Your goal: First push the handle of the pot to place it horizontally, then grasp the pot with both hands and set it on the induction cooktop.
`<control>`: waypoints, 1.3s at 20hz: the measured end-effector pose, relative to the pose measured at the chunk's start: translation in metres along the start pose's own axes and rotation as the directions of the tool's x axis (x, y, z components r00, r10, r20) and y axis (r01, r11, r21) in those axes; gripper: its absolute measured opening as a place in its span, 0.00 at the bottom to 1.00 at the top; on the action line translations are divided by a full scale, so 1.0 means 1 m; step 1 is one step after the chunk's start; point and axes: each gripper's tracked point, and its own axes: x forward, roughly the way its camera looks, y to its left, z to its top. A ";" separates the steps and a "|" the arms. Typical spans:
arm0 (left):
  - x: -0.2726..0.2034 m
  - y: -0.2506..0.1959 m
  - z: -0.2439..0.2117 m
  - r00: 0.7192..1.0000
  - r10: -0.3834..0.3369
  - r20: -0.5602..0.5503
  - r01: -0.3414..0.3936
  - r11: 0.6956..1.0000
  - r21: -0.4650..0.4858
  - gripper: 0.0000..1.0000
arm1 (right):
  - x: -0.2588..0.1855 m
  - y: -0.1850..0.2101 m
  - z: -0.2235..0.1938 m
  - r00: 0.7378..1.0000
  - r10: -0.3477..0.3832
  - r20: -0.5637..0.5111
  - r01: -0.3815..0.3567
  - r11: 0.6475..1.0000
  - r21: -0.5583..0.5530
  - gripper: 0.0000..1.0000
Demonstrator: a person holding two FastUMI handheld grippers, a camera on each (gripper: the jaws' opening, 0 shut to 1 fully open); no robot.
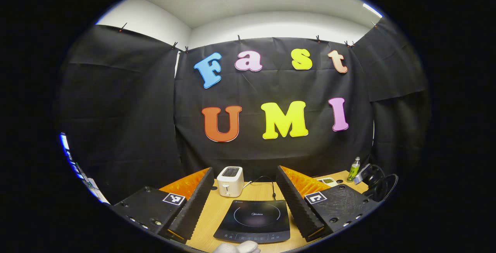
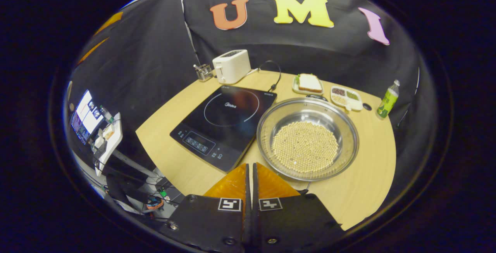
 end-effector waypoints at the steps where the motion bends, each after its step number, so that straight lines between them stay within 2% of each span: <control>1: 0.001 0.000 0.001 1.000 0.002 0.002 -0.002 1.000 0.001 0.96 | 0.008 0.000 -0.008 1.000 0.009 -0.022 -0.009 1.000 0.008 0.04; 10: 0.020 -0.009 0.006 1.000 -0.017 -0.020 0.017 1.000 -0.003 0.96 | 0.053 -0.026 -0.045 0.993 0.000 -0.120 0.010 0.997 0.081 0.04; 15: 0.023 -0.016 0.002 0.999 -0.023 -0.031 0.023 1.000 0.007 0.96 | 0.054 -0.031 -0.049 0.993 0.024 -0.118 -0.005 0.988 0.157 0.04; 18: 0.020 -0.017 0.004 0.999 -0.028 -0.028 0.028 1.000 0.009 0.96 | 0.051 -0.038 -0.058 0.991 0.004 -0.132 0.013 0.992 0.127 0.00; 19: 0.020 -0.017 0.003 0.999 -0.028 -0.024 0.028 1.000 0.011 0.96 | 0.050 -0.042 -0.060 0.991 0.001 -0.134 0.016 0.992 0.124 0.04; 20: 0.020 -0.017 0.005 0.999 -0.025 -0.022 0.025 1.000 0.011 0.96 | 0.049 -0.047 -0.059 0.992 -0.007 -0.128 0.024 0.991 0.130 0.00; 21: 0.019 -0.017 0.005 1.000 -0.025 -0.019 0.025 1.000 0.008 0.96 | 0.049 -0.050 -0.061 0.991 -0.009 -0.135 0.027 0.991 0.133 0.04; 23: 0.019 -0.017 0.006 1.000 -0.026 -0.017 0.026 1.000 0.000 0.96 | 0.046 -0.055 -0.065 0.991 -0.017 -0.135 0.035 0.990 0.137 0.00; 24: 0.018 -0.017 0.006 1.000 -0.024 -0.015 0.024 1.000 0.001 0.96 | 0.045 -0.059 -0.066 0.990 -0.021 -0.137 0.040 0.990 0.137 0.04; 26: 0.015 -0.015 0.008 1.000 -0.016 -0.008 0.016 1.000 0.002 0.96 | 0.044 -0.067 -0.067 0.990 -0.035 -0.137 0.055 0.987 0.149 0.04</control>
